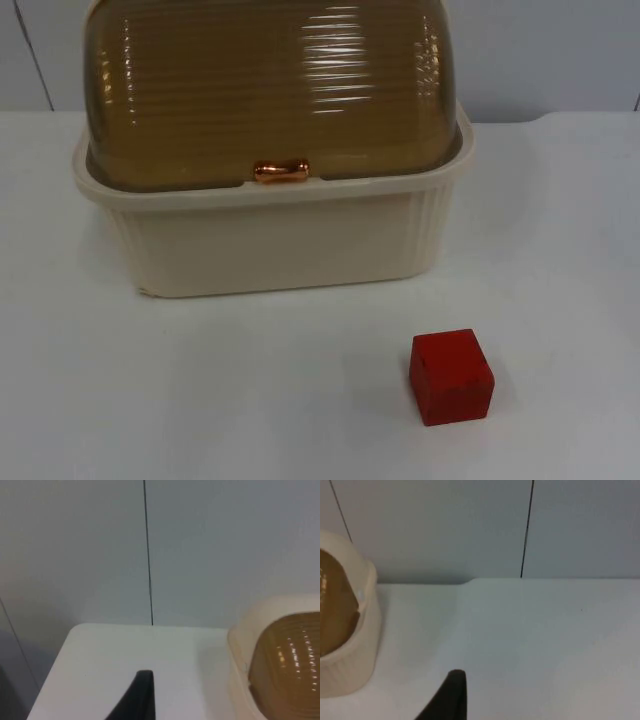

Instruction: Open the box lid with the left hand, place the block into the box with the right hand, then close the box lid with the left hand.

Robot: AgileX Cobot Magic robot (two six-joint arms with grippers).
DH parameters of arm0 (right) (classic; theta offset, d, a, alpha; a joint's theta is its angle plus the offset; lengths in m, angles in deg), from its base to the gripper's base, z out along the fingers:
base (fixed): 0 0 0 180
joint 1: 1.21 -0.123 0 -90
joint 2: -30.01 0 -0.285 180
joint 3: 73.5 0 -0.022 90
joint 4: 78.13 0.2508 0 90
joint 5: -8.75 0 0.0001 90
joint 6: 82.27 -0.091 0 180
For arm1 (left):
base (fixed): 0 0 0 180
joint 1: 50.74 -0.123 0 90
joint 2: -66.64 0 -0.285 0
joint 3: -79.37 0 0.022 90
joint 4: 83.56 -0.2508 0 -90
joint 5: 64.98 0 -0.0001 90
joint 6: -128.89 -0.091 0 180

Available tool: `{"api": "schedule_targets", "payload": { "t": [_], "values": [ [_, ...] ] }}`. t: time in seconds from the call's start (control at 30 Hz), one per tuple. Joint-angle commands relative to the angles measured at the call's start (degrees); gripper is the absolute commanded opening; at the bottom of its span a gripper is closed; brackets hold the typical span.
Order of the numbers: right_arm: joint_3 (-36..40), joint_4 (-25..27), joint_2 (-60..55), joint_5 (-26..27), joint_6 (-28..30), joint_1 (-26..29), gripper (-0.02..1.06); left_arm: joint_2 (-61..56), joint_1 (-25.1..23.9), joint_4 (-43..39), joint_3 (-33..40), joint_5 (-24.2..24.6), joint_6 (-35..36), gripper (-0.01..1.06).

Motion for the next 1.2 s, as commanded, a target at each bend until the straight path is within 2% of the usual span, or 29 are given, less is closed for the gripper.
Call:
{"api": "schedule_targets", "payload": {
  "t": [0.0, 0.07, 0.13, 0.23, 0.43, 0.57, 0.77, 0.9, 0.93, 1.1, 1.13, 1.17],
  "values": [
    [-0.3, -0.6, -3.1, 2.9, 0.3, 0.1, 1.05, 2.2, 0.0, -0.9, -0.3, -2.0, 0.4, 1.03],
    [-0.3, -0.6, -4.7, 4.3, 0.6, 0.1, 1.05, 3.8, 0.0, -1.0, -0.3, -2.8, 0.4, 1.03],
    [-0.3, -0.6, -8.4, 8.3, 3.0, 0.1, 1.05, 7.3, 0.0, -1.3, -0.3, -5.0, -0.1, 1.03],
    [-0.3, -0.6, -9.8, 9.8, 3.3, 0.1, 1.05, 10.0, 0.0, -1.3, -0.3, -6.6, -1.2, 1.03],
    [-0.4, -0.2, -9.8, 11.6, 3.3, 0.1, 1.05, 15.1, 0.0, -0.7, -0.3, -7.4, -7.9, 1.03],
    [-0.9, -1.7, -9.8, 12.8, 3.3, 0.1, 1.05, 19.1, 0.0, 1.3, -0.3, -7.8, -16.3, 1.03],
    [-0.9, -1.7, -9.8, 15.6, 3.3, 0.1, 1.05, 23.4, 0.9, 6.6, -0.3, -10.2, -20.8, 1.03],
    [-0.9, -1.8, -9.8, 16.7, 3.3, 0.1, 1.05, 28.6, 6.2, 9.4, -0.3, -10.7, -24.7, 1.03],
    [-0.9, -1.8, -9.8, 16.7, 3.3, 0.1, 1.05, 28.6, 6.2, 9.4, -0.3, -10.7, -24.7, 1.03],
    [-0.9, -1.9, -9.8, 16.7, 3.3, 0.1, 1.05, 34.5, 15.2, 9.3, -0.3, -7.7, -30.5, 1.03],
    [-0.9, -1.9, -9.8, 16.7, 3.3, 0.1, 1.05, 34.5, 15.2, 9.3, -0.3, -7.7, -30.5, 1.03],
    [-0.9, -1.9, -9.8, 16.7, 3.3, 0.1, 1.05, 35.9, 17.3, 8.9, -0.3, -6.9, -32.0, 1.03]
  ]
}}
